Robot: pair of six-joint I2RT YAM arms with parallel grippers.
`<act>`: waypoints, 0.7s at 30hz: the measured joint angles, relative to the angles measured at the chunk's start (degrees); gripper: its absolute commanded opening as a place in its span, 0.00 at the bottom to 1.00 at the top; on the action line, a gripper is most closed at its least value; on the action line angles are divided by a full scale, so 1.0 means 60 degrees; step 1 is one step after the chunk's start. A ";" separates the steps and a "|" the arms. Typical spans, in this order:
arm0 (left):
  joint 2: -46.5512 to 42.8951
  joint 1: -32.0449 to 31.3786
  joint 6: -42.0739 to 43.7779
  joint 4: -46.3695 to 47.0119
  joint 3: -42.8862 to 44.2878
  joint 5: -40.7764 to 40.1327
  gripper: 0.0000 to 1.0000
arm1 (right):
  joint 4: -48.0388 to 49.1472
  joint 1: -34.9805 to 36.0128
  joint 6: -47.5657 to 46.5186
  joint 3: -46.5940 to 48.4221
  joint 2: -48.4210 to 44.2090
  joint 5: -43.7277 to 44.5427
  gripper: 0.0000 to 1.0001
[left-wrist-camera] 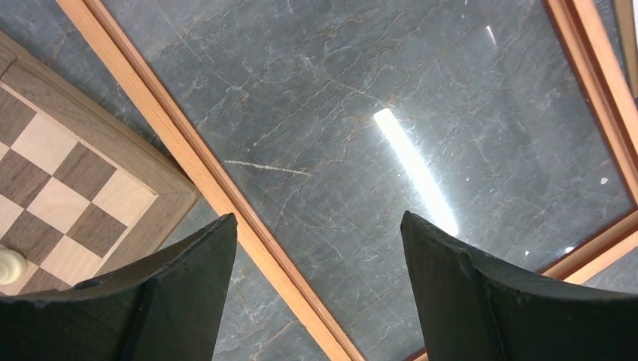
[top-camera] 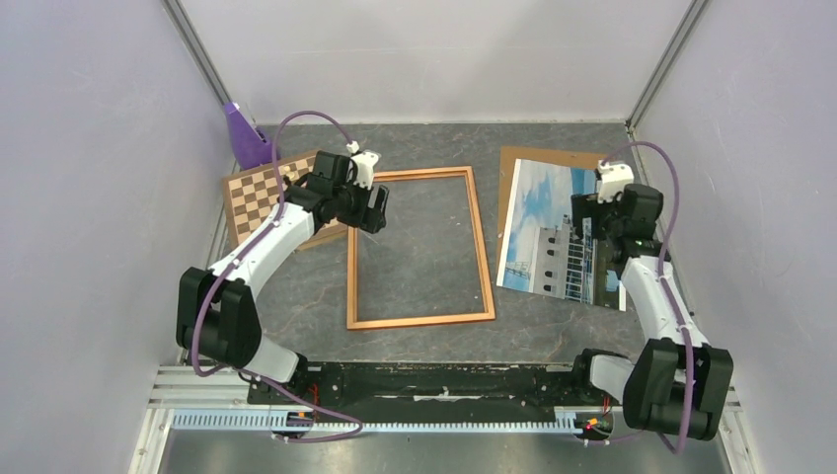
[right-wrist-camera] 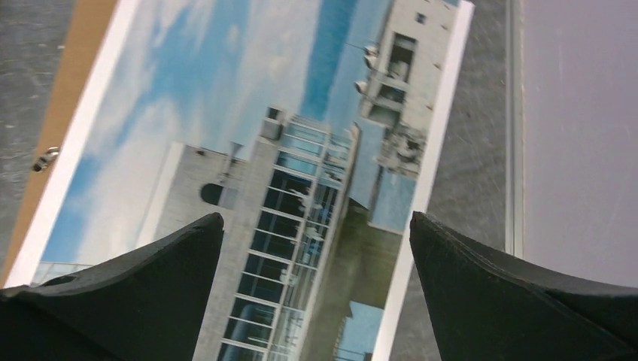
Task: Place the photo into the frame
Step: Place the photo frame item in the photo frame.
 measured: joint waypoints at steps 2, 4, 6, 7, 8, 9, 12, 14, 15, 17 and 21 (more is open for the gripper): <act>-0.0047 0.0000 0.0000 0.0106 -0.0029 0.0084 0.87 | -0.0098 -0.0583 0.0069 0.0000 0.0004 -0.0168 0.98; -0.0124 0.0000 0.0000 0.0186 -0.0084 0.0171 0.87 | -0.0178 -0.1115 0.0120 0.0000 0.0044 -0.0357 0.98; -0.0200 0.0000 0.0000 0.0226 -0.0098 0.0353 0.87 | -0.0244 -0.1577 0.0153 0.0000 0.0197 -0.0448 0.98; -0.0237 0.0000 0.0000 0.0273 -0.0106 0.0430 0.87 | -0.0266 -0.1781 0.0153 0.0000 0.0321 -0.0481 0.98; -0.0259 0.0000 0.0000 0.0302 -0.0106 0.0517 0.87 | -0.0291 -0.1996 0.0153 0.0000 0.0488 -0.0510 0.98; -0.0273 0.0000 -0.0004 0.0328 -0.0106 0.0608 0.87 | -0.0328 -0.2197 0.0149 0.0000 0.0681 -0.0525 0.97; -0.0291 0.0000 -0.0004 0.0397 -0.0106 0.0896 0.87 | -0.0470 -0.2820 0.0120 0.0007 0.1322 -0.0696 0.96; -0.0291 -0.0011 -0.0004 0.0390 -0.0106 0.1042 0.87 | -0.0539 -0.3235 0.0073 0.0036 0.1756 -0.0856 0.94; -0.0291 -0.0011 -0.0004 0.0390 -0.0106 0.1137 0.87 | -0.0572 -0.3417 0.0040 0.0073 0.1996 -0.0933 0.94; -0.0288 -0.0029 -0.0007 0.0382 -0.0106 0.1293 0.87 | -0.0637 -0.3694 -0.0066 0.0211 0.2444 -0.1067 0.92; -0.0280 -0.0047 -0.0007 0.0350 -0.0084 0.1566 0.87 | -0.0692 -0.3891 -0.0302 0.0514 0.3249 -0.1337 0.90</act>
